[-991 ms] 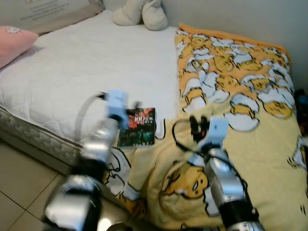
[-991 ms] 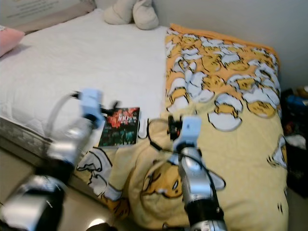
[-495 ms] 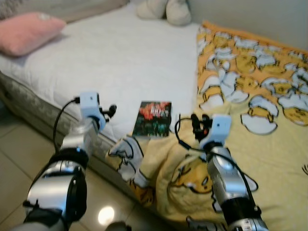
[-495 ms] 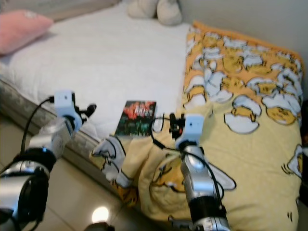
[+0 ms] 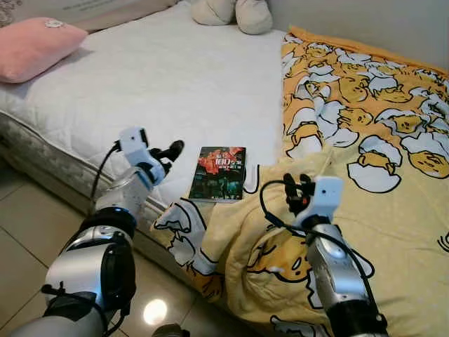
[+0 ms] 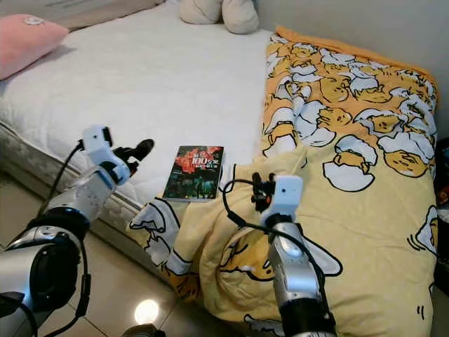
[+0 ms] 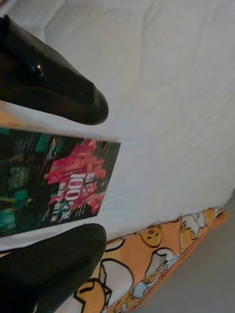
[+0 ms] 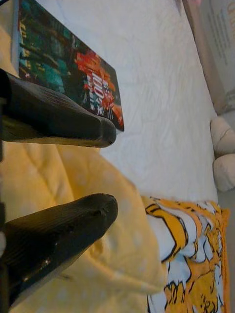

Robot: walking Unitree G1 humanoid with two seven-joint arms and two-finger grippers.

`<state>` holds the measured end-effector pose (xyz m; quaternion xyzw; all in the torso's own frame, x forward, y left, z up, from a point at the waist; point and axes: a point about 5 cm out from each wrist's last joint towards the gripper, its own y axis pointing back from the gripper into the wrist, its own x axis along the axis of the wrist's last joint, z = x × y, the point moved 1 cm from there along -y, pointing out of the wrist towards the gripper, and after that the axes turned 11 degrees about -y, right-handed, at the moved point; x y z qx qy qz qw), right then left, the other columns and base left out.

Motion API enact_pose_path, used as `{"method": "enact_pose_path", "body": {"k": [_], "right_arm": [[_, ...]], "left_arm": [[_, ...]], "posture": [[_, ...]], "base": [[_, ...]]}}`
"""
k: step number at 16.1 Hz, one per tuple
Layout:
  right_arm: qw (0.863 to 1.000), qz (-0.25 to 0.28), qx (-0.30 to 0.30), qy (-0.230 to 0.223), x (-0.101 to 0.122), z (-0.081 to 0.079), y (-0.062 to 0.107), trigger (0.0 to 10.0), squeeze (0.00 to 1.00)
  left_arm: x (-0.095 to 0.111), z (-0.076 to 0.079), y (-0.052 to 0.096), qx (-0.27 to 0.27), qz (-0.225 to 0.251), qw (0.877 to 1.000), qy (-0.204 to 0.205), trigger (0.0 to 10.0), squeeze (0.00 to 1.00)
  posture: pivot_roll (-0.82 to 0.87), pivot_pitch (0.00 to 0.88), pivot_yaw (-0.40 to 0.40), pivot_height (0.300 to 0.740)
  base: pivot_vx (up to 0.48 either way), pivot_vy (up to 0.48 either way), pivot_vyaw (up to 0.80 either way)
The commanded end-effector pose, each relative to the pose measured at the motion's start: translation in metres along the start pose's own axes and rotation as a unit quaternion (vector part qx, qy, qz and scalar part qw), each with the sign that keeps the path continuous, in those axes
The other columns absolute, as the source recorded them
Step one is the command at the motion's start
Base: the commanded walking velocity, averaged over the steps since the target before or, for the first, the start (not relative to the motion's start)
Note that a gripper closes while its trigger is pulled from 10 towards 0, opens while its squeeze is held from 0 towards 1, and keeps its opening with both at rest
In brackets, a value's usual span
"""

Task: Clean up the room

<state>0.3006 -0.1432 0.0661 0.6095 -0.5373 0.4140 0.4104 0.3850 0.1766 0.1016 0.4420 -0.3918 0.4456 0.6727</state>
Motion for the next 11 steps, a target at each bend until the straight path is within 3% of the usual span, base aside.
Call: {"method": "enact_pose_path", "body": {"k": [1,5,11], "right_arm": [[1.0,0.006,-0.009,-0.002,0.005,0.005,0.002,10.0,0.0],[0.999,0.027,0.022,-0.011,0.023,-0.001,0.004,10.0,0.0],[0.999,0.013,0.052,-0.001,0.042,0.007,0.004,10.0,0.0]], "left_arm": [[-0.006,0.003,-0.001,-0.005,-0.012,1.0,0.004,10.0,0.0],[-0.022,0.001,0.003,-0.003,-0.038,0.999,0.006,10.0,0.0],[-0.009,-0.023,0.009,0.034,-0.028,0.999,-0.028,10.0,0.0]], "posture": [[-0.03,0.0,-0.018,0.74],[-0.06,0.0,-0.022,0.74],[-0.09,0.0,-0.053,0.74]], "base": [[0.0,0.0,0.0],[0.0,0.0,0.0],[0.0,0.0,0.0]]}}
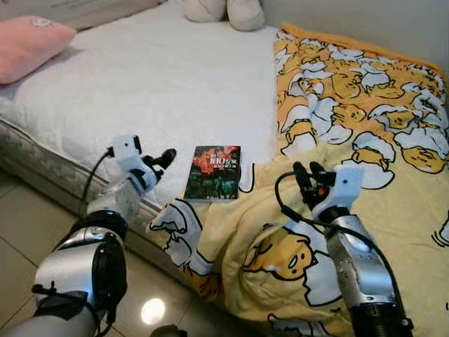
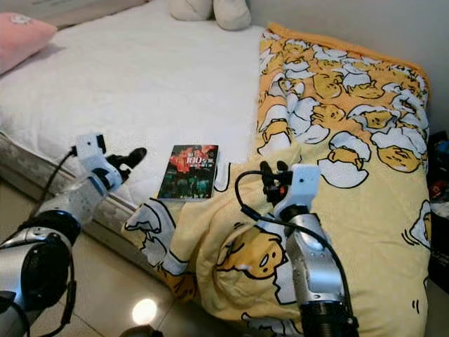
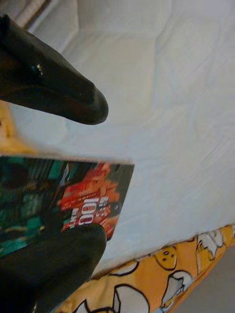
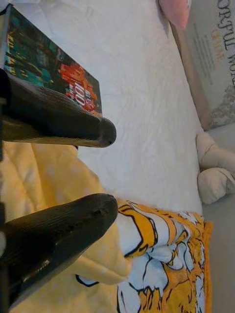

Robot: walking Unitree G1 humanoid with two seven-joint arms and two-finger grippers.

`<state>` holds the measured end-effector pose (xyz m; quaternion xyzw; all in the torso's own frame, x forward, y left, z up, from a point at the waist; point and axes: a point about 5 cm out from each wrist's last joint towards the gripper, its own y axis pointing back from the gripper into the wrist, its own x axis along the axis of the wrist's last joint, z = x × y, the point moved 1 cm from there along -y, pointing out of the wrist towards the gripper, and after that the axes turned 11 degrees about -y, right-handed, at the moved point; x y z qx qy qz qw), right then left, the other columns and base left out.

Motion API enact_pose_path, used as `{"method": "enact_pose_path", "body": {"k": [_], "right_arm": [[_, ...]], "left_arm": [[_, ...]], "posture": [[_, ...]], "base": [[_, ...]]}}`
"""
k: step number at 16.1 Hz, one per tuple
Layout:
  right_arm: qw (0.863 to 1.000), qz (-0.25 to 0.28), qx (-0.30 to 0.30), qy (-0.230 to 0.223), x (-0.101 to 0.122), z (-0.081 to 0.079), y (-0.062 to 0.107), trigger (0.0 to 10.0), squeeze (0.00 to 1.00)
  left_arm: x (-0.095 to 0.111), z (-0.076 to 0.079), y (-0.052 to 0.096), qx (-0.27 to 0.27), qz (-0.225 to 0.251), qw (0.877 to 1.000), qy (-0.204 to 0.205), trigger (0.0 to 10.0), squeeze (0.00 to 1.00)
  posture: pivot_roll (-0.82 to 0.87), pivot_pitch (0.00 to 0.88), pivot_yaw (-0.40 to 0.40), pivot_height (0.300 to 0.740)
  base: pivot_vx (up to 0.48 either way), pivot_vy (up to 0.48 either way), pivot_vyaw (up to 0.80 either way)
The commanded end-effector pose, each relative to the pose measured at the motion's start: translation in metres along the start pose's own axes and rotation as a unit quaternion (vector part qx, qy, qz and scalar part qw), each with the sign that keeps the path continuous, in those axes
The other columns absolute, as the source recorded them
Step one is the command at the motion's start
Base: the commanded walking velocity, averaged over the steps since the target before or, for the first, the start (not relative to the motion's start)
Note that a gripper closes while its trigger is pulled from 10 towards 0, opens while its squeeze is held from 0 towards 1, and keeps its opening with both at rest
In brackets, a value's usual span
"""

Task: Clean up the room

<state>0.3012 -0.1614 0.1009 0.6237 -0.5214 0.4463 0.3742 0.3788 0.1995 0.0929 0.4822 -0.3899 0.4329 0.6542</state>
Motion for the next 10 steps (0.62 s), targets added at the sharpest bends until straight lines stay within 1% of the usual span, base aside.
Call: {"method": "enact_pose_path", "body": {"k": [1,2,3,4,5,6,7,8,9,10], "right_arm": [[1.0,-0.002,-0.004,0.007,0.002,0.001,0.001,10.0,0.0],[1.0,0.004,-0.022,0.004,0.001,0.003,0.002,10.0,0.0],[0.999,0.013,-0.038,0.001,0.001,0.005,0.005,10.0,0.0],[0.998,0.023,-0.054,0.002,0.0,0.004,0.008,10.0,0.0],[0.997,0.033,-0.067,0.003,0.0,0.002,0.012,10.0,0.0],[0.996,0.041,-0.072,0.012,0.001,0.0,0.014,10.0,0.0],[0.996,0.045,-0.073,0.019,0.002,-0.001,0.014,10.0,0.0],[0.995,0.049,-0.081,0.018,0.002,-0.002,0.016,10.0,0.0],[0.995,0.052,-0.083,0.018,0.001,-0.003,0.016,10.0,0.0],[0.994,0.052,-0.088,0.024,0.001,-0.004,0.015,10.0,0.0]], "left_arm": [[-0.005,0.004,-0.001,-0.003,-0.009,0.999,-0.031,10.0,0.0],[-0.005,0.018,-0.003,-0.034,0.007,0.992,-0.118,10.0,0.0],[-0.001,0.034,-0.003,-0.06,0.045,0.975,-0.21,10.0,0.0],[0.011,0.055,0.005,-0.076,0.129,0.957,-0.248,10.0,0.0],[0.017,0.066,0.019,-0.073,0.179,0.947,-0.256,10.0,0.0],[0.013,0.067,0.031,-0.057,0.192,0.944,-0.261,10.0,0.0],[0.01,0.067,0.037,-0.049,0.197,0.943,-0.263,10.0,0.0],[0.004,0.071,0.046,-0.037,0.2,0.945,-0.255,10.0,0.0],[0.004,0.078,0.051,-0.032,0.212,0.944,-0.25,10.0,0.0],[0.01,0.089,0.055,-0.041,0.229,0.939,-0.252,10.0,0.0]], "posture": [[-0.08,0.0,-0.049,0.74],[-0.07,0.0,-0.039,0.74],[-0.06,0.0,-0.032,0.74],[-0.04,0.0,-0.02,0.74],[-0.03,0.0,-0.012,0.74],[-0.01,0.0,-0.005,0.74],[-0.01,0.0,-0.005,0.74],[-0.01,0.0,-0.006,0.74],[-0.01,0.0,-0.008,0.74],[0.0,0.0,-0.01,0.74]], "base": [[0.0,0.0,0.0],[0.0,0.0,0.0],[0.0,0.0,0.0],[0.0,0.0,0.0],[0.0,0.0,0.0],[0.0,0.0,0.0],[0.0,0.0,0.0],[0.0,0.0,0.0],[0.0,0.0,0.0],[0.0,0.0,0.0]]}}
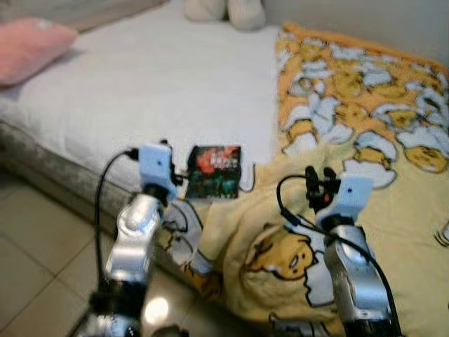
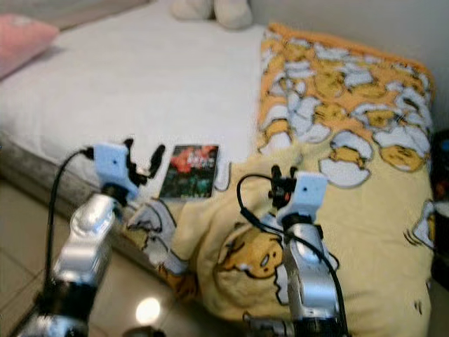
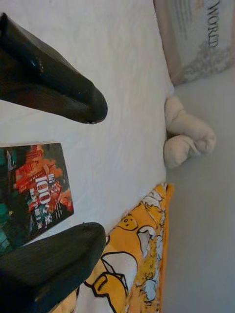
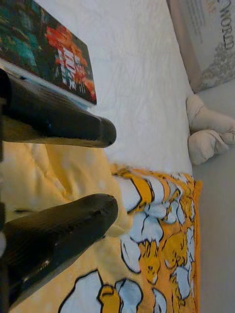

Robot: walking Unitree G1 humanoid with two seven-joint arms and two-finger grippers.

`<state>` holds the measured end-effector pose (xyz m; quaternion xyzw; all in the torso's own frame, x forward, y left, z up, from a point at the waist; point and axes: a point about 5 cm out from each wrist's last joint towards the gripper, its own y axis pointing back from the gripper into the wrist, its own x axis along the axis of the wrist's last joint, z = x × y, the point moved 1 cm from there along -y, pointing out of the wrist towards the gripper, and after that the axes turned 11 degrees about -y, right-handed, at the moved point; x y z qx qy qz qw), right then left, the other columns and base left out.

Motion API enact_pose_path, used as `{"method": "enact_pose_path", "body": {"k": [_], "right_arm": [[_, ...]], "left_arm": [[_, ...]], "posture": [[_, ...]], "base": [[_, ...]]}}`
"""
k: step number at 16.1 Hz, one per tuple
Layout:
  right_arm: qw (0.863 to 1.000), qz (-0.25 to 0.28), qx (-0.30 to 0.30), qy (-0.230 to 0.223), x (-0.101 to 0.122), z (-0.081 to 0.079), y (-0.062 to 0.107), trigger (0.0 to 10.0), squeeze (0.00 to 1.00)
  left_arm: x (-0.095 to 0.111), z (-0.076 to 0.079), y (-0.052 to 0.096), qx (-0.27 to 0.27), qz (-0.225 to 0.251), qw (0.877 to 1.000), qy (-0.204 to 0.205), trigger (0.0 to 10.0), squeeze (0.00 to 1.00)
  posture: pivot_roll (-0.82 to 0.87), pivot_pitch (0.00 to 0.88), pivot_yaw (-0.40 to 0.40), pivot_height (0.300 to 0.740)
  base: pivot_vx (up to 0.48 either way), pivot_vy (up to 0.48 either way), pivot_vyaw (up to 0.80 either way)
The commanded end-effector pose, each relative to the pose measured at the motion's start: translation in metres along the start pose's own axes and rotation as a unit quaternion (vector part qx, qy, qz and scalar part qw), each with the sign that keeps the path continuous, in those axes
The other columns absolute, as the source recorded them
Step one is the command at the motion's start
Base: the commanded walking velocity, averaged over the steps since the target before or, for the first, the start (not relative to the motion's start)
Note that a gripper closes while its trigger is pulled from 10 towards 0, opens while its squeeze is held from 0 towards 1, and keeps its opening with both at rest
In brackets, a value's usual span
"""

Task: Clean up the room

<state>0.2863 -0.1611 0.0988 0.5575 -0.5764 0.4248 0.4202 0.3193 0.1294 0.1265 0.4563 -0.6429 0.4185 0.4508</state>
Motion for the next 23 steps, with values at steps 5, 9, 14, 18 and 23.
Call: {"method": "enact_pose_path", "body": {"k": [5,9,14,18,23], "right_arm": [[1.0,0.009,0.01,0.003,0.001,-0.011,-0.007,10.0,0.0],[1.0,0.011,0.006,0.001,0.0,-0.012,-0.008,10.0,0.0],[1.0,0.002,0.007,-0.001,-0.005,-0.013,-0.009,10.0,0.0],[1.0,-0.003,0.007,-0.001,-0.008,-0.013,-0.009,10.0,0.0],[1.0,-0.007,0.007,-0.004,-0.01,-0.012,-0.013,10.0,0.0]], "left_arm": [[0.024,0.012,-0.016,-0.03,0.017,0.999,-0.025,10.0,0.0],[0.022,0.027,-0.022,-0.056,0.003,0.998,-0.017,10.0,0.0],[0.016,0.034,-0.027,-0.081,-0.012,0.996,-0.019,10.0,0.0],[0.015,0.036,-0.03,-0.088,-0.017,0.996,-0.023,10.0,0.0],[0.013,0.034,-0.033,-0.092,-0.023,0.995,-0.032,10.0,0.0]], "posture": [[-0.01,0.0,-0.006,0.74],[-0.02,0.0,0.003,0.74],[-0.03,0.0,0.009,0.74],[-0.02,0.0,0.01,0.74],[-0.01,0.0,0.01,0.74]], "base": [[0.0,0.0,0.0],[0.0,0.0,0.0],[0.0,0.288,-0.16],[0.0,0.48,-0.8],[0.0,0.48,-0.8]]}}
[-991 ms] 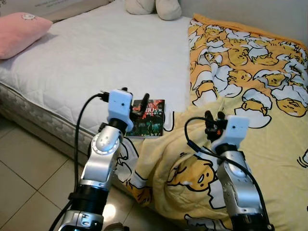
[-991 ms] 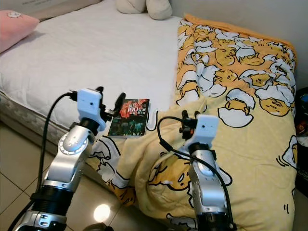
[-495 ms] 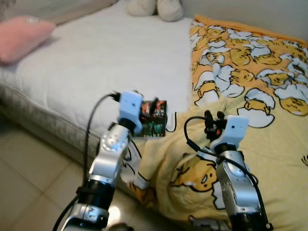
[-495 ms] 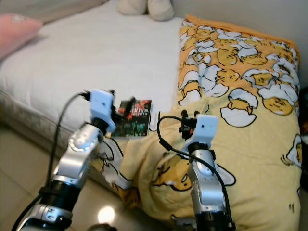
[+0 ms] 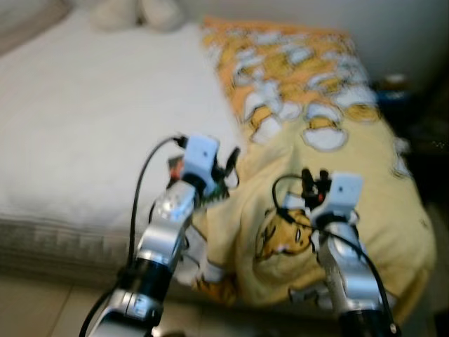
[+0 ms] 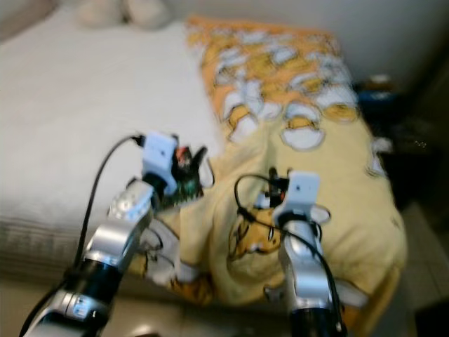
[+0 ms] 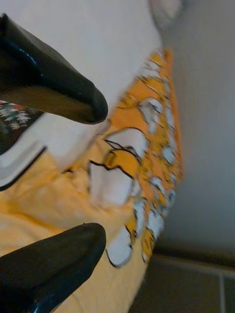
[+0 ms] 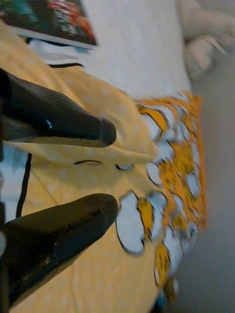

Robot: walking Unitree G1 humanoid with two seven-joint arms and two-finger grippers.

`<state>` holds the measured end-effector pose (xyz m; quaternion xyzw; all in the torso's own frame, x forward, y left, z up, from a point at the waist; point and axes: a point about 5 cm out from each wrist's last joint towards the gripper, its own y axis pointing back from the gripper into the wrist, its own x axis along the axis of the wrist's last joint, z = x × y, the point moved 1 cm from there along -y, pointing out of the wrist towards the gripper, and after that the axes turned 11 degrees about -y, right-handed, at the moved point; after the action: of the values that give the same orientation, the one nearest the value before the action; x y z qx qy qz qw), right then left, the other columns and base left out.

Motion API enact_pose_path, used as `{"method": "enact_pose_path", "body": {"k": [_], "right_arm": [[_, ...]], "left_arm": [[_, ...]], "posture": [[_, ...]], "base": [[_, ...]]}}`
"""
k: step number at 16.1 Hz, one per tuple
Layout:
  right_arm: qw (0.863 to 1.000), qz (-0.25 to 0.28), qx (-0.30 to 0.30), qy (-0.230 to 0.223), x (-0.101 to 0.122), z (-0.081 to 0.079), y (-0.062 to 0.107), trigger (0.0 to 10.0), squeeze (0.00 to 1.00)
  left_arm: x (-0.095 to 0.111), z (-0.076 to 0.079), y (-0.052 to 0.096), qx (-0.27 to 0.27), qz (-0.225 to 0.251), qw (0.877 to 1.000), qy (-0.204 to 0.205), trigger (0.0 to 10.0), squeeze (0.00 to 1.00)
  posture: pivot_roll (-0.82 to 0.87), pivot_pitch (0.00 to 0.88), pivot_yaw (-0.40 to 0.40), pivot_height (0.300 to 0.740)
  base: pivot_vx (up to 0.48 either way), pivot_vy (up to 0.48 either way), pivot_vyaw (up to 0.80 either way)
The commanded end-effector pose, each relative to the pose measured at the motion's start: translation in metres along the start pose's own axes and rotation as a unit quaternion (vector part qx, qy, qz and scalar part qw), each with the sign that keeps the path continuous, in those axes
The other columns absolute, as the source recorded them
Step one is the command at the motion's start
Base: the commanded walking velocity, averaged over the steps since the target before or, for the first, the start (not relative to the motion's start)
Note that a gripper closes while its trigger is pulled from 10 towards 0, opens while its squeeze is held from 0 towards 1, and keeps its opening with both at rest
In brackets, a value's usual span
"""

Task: Clean up the room

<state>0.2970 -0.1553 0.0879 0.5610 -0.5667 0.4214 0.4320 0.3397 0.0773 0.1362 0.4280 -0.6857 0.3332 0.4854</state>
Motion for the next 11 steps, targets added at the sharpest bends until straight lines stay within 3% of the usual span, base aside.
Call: {"method": "enact_pose_path", "body": {"k": [1,5,11], "right_arm": [[1.0,0.009,0.009,-0.01,0.0025,-0.0092,-0.0032,10.0,0.0],[1.0,0.013,0.013,-0.007,0.0012,-0.0108,-0.0025,10.0,0.0],[1.0,0.015,0.016,-0.006,-0.0006,-0.0104,-0.0013,10.0,0.0]], "left_arm": [[-0.0042,-0.0085,0.0005,0.007,-0.013,1.0,-0.014,10.0,0.0],[-0.0068,-0.0097,-0.0001,0.008,-0.02,0.999,-0.027,10.0,0.0],[-0.0087,-0.0059,0.0013,0.011,-0.021,1.0,-0.015,10.0,0.0]], "posture": [[-0.01,0.0,0.009,0.74],[-0.01,0.0,0.013,0.74],[-0.01,0.0,0.019,0.74]], "base": [[0.0,0.48,-0.8],[0.0,0.0,0.0],[0.369,0.243,0.0]]}}
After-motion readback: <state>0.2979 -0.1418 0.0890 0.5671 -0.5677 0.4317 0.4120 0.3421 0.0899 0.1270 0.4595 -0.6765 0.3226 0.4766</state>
